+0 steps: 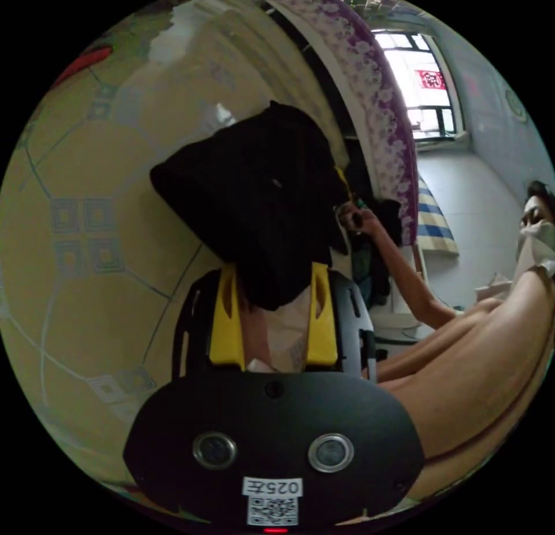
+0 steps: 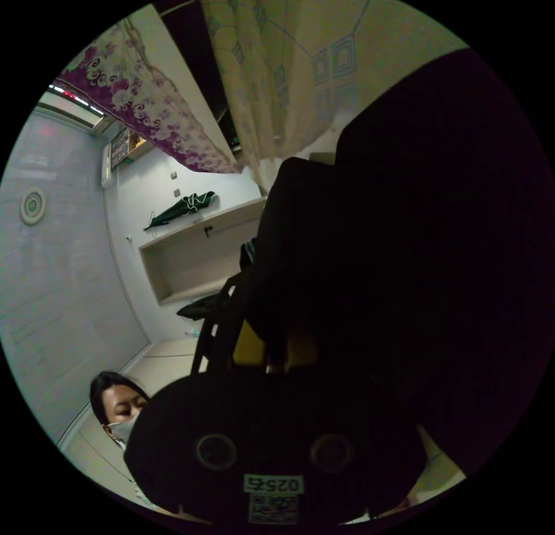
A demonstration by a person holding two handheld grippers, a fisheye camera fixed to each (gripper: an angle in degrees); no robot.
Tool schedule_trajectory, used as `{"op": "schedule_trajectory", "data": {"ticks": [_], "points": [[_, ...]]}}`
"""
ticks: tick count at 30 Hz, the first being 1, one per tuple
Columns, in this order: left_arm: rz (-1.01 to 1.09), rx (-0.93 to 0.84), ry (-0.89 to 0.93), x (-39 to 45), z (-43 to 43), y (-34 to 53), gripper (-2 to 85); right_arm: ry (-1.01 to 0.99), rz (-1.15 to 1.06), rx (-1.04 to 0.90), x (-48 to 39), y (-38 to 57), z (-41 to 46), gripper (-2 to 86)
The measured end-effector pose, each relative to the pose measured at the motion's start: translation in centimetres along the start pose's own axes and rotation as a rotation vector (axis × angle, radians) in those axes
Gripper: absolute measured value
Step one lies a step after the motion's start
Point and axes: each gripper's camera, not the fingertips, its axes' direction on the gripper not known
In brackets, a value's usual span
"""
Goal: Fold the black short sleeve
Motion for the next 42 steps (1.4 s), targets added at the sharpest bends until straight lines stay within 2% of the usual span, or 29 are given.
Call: {"op": "schedule_trajectory", "data": {"ticks": [3, 5, 7, 10, 14, 17, 18, 20, 23, 25, 28, 31, 34, 36, 38, 42], "points": [[-0.12, 0.072, -0.17, -0.6, -0.3, -0.8, 16.3, -0.027, -0.017, -0.007, 0.4, 1.7, 1.6, 0.5], [-0.17, 0.09, -0.14, -1.6, -0.2, -0.6, 16.9, -0.064, -0.02, -0.031, 0.9, 2.6, 2.6, 1.1], [-0.208, 0.209, -0.051, -2.8, 0.2, -0.2, 16.9, -0.093, -0.036, -0.033, 1.6, 4.0, 3.8, 1.8], [-0.214, 0.293, 0.044, -3.8, 2.0, -0.9, 15.2, -0.129, -0.053, -0.037, 2.4, 5.8, 5.6, 2.0], [-0.178, 0.207, 0.094, -4.4, 6.8, -3.5, 6.0, -0.165, -0.069, -0.026, 3.3, 8.1, 8.1, 0.1], [-0.344, 0.122, 0.431, -7.7, 10.1, -6.1, 0.9, -0.208, -0.192, 0.004, 1.0, 10.8, 8.7, -0.7], [-0.292, 0.109, 0.509, -7.1, 10.3, -8.0, 0.1, -0.158, -0.273, 0.019, -1.1, 12.2, 8.1, -0.7], [-0.115, 0.063, 0.487, -3.6, 10.3, -11.6, -0.5, -0.127, -0.407, 0.077, -4.6, 14.9, 6.3, -0.8], [0.197, -0.08, 0.517, 6.6, 12.0, -18.2, -0.8, -0.314, -0.481, 0.261, -9.7, 19.9, 0.9, -0.8], [0.444, -0.171, 0.648, 17.0, 14.7, -21.8, -0.8, -0.386, -0.64, 0.404, -16.1, 25.4, -3.9, -0.9], [0.655, -0.27, 0.794, 28.9, 18.0, -23.6, -0.7, -0.24, -0.942, 0.556, -26.3, 35.8, -7.5, -0.9], [0.77, -0.377, 0.958, 37.1, 20.6, -22.8, -0.7, -0.059, -1.202, 0.691, -33.9, 46.9, -7.1, -0.9], [0.761, -0.494, 1.077, 39.9, 23.2, -22.0, -0.7, 0.119, -1.227, 0.802, -36.5, 53.1, -4.2, -0.8], [0.719, -0.542, 1.098, 39.1, 24.8, -21.9, -0.7, 0.197, -1.177, 0.791, -36.0, 53.8, -1.8, -0.8], [0.713, -0.528, 1.043, 37.0, 26.2, -21.8, -0.7, 0.247, -1.088, 0.744, -34.0, 52.3, 0.8, -0.8], [0.603, -0.47, 0.8, 27.5, 30.0, -22.0, -0.8, 0.257, -0.893, 0.552, -23.3, 42.7, 8.0, -0.6]]}}
